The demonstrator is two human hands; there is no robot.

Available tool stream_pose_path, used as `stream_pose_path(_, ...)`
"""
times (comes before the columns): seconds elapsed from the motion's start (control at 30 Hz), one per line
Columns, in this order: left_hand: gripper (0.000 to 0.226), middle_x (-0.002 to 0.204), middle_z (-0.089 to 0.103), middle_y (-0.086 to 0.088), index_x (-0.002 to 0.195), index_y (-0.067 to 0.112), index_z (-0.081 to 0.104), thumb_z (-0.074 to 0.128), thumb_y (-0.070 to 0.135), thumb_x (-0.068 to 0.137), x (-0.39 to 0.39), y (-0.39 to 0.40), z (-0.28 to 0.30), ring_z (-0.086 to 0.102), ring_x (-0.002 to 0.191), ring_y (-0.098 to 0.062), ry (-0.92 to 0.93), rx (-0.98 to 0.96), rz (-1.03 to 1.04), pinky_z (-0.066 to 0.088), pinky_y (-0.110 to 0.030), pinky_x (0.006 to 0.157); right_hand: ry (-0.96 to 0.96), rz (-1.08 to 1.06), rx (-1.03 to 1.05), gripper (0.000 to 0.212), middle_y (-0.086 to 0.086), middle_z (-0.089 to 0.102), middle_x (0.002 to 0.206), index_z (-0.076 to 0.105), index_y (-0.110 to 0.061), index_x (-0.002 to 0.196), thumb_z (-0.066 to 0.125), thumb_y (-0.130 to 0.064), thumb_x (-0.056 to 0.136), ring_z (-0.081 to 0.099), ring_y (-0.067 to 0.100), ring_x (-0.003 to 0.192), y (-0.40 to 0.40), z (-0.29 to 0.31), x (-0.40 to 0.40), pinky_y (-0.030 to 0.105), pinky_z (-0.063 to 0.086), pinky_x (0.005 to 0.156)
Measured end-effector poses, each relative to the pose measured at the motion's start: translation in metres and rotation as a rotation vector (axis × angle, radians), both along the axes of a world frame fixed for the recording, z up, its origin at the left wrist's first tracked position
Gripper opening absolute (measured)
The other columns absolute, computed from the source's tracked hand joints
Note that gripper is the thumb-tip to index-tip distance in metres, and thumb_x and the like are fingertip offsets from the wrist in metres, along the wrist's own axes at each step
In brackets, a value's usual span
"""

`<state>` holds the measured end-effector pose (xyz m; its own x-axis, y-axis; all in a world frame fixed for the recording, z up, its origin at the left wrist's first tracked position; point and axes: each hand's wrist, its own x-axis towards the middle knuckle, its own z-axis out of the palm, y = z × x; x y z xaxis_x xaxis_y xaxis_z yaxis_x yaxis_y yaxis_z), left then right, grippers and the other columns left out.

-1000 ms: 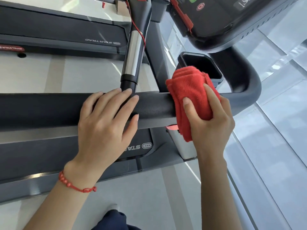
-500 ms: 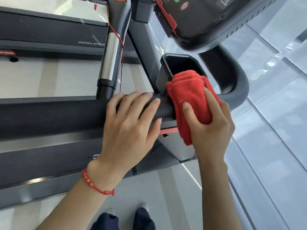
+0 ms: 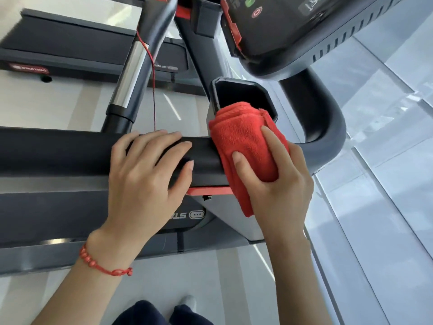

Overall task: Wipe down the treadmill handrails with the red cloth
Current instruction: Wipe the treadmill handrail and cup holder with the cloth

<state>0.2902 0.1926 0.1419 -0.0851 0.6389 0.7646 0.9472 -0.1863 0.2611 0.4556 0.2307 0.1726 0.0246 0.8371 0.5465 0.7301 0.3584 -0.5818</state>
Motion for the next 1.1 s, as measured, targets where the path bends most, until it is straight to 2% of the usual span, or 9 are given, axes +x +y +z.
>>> stream_pose_path(0.07, 0.02, 0.103, 0.068, -0.012, 0.097, 0.002, 0.07, 0.058, 0.017, 0.091, 0.005, 0.001, 0.0, 0.062, 0.097, -0.03, -0.002, 0.003, 0.037, 0.038, -0.047, 0.094, -0.034, 0.023, -0.043, 0.062, -0.003, 0.056, 0.116, 0.052, -0.034, 0.125, 0.059, -0.06, 0.069, 0.052, 0.006, 0.093, 0.0, 0.001, 0.005, 0.006, 0.033, 0.068)
stream_pose_path(0.17, 0.022, 0.102, 0.068, -0.011, 0.098, 0.003, 0.07, 0.057, 0.018, 0.091, 0.012, 0.005, -0.001, 0.062, 0.096, -0.03, -0.007, -0.006, 0.085, 0.037, -0.047, 0.094, -0.124, 0.103, -0.133, 0.081, -0.004, 0.046, 0.124, 0.038, -0.038, 0.132, 0.064, -0.066, 0.06, 0.054, 0.014, 0.102, -0.002, 0.001, 0.009, 0.024, 0.042, 0.07)
stream_pose_path(0.23, 0.022, 0.102, 0.068, -0.011, 0.097, 0.003, 0.07, 0.056, 0.019, 0.091, 0.017, 0.009, 0.001, 0.062, 0.095, -0.03, -0.014, -0.01, 0.107, 0.037, -0.047, 0.093, -0.157, 0.136, -0.154, 0.08, -0.003, 0.044, 0.124, 0.033, -0.039, 0.132, 0.067, -0.06, 0.063, 0.055, 0.017, 0.1, -0.001, 0.001, 0.011, 0.03, 0.047, 0.07)
stream_pose_path(0.3, 0.021, 0.102, 0.068, -0.012, 0.097, 0.003, 0.07, 0.057, 0.019, 0.091, 0.021, 0.012, 0.003, 0.061, 0.095, -0.03, -0.021, -0.011, 0.118, 0.037, -0.046, 0.093, -0.13, 0.163, -0.148, 0.071, -0.005, 0.047, 0.121, 0.038, -0.038, 0.13, 0.066, -0.05, 0.065, 0.054, 0.009, 0.095, 0.002, 0.003, 0.016, 0.024, 0.047, 0.07)
stream_pose_path(0.37, 0.021, 0.102, 0.068, -0.012, 0.097, 0.003, 0.07, 0.057, 0.018, 0.091, 0.023, 0.013, 0.005, 0.061, 0.095, -0.03, -0.019, -0.009, 0.125, 0.037, -0.046, 0.093, -0.078, 0.185, -0.13, 0.065, -0.006, 0.052, 0.116, 0.047, -0.036, 0.127, 0.067, -0.043, 0.065, 0.049, 0.002, 0.093, 0.008, 0.007, 0.023, 0.005, 0.038, 0.071)
stream_pose_path(0.47, 0.021, 0.101, 0.068, -0.012, 0.097, 0.003, 0.07, 0.057, 0.019, 0.091, 0.021, 0.014, 0.006, 0.062, 0.095, -0.03, -0.014, -0.016, 0.118, 0.038, -0.046, 0.093, 0.026, 0.208, -0.161, 0.06, -0.009, 0.057, 0.112, 0.054, -0.036, 0.122, 0.07, -0.035, 0.064, 0.05, -0.002, 0.095, 0.019, 0.018, 0.031, -0.004, 0.032, 0.078)
stream_pose_path(0.57, 0.021, 0.101, 0.068, -0.012, 0.096, 0.003, 0.071, 0.057, 0.019, 0.091, 0.017, 0.017, 0.007, 0.061, 0.095, -0.029, 0.002, -0.026, 0.094, 0.038, -0.045, 0.094, 0.077, 0.236, -0.202, 0.059, -0.012, 0.06, 0.11, 0.055, -0.037, 0.121, 0.072, -0.035, 0.064, 0.054, -0.006, 0.096, 0.039, 0.034, 0.031, 0.003, 0.037, 0.085)
stream_pose_path(0.77, 0.022, 0.102, 0.068, -0.012, 0.095, 0.002, 0.071, 0.057, 0.019, 0.091, 0.006, 0.024, 0.014, 0.063, 0.096, -0.03, 0.017, -0.039, 0.106, 0.037, -0.045, 0.096, 0.039, 0.371, -0.271, 0.056, -0.007, 0.065, 0.107, 0.059, -0.033, 0.118, 0.074, -0.034, 0.064, 0.06, 0.007, 0.099, 0.078, 0.055, 0.014, 0.034, 0.047, 0.092)
stream_pose_path(1.1, 0.026, 0.097, 0.07, -0.01, 0.089, 0.003, 0.072, 0.052, 0.019, 0.093, 0.006, 0.029, 0.01, 0.066, 0.092, -0.028, 0.036, -0.046, 0.122, 0.044, -0.044, 0.088, -0.248, 0.522, -0.434, 0.059, -0.007, 0.06, 0.118, 0.054, -0.035, 0.125, 0.075, -0.041, 0.07, 0.054, 0.005, 0.108, 0.124, 0.058, -0.006, 0.023, 0.041, 0.096)
